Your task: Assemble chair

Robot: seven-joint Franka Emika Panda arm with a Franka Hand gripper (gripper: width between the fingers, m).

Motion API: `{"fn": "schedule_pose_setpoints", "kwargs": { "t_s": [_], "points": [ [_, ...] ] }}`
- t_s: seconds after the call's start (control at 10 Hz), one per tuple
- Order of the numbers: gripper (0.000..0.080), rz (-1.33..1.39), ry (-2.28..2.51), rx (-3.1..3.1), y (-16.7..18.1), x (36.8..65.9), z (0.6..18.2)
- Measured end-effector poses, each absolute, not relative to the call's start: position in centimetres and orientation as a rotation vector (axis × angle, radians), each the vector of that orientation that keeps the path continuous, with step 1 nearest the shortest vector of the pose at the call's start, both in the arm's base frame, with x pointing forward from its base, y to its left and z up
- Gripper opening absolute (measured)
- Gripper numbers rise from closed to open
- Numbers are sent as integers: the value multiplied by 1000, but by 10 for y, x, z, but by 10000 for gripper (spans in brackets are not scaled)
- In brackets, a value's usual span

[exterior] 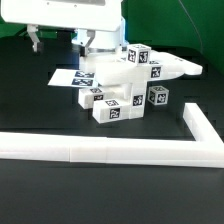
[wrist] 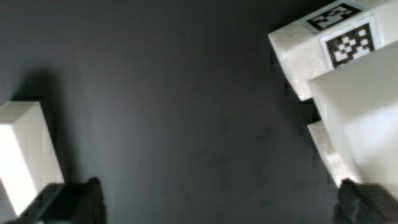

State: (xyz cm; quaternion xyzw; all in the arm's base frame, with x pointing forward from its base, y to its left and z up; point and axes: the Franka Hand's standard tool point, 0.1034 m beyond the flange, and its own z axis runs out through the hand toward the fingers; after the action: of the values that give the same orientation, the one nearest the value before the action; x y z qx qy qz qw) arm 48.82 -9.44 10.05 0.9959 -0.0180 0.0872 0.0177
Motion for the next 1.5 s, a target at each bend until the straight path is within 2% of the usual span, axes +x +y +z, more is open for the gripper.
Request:
{"fn": "schedule_pose_setpoints", "kwargs": {
  "t_s": [0.2,0.4,0.5,0.7,0.8,1.1,1.5],
  "points": [
    [649,260,-71,3103,-98,485,103],
    [649,216,-104,3153,-96,475,117],
    [649,65,-140,3234,-92,462,123],
    [649,-205,-222,3344,-90,468,137],
    [649,-199,-223,3320,-89,481,137],
    [649,-186,-211,3317,-88,477,133],
    [649,-126,-256,3289,-70,428,110]
  ]
}}
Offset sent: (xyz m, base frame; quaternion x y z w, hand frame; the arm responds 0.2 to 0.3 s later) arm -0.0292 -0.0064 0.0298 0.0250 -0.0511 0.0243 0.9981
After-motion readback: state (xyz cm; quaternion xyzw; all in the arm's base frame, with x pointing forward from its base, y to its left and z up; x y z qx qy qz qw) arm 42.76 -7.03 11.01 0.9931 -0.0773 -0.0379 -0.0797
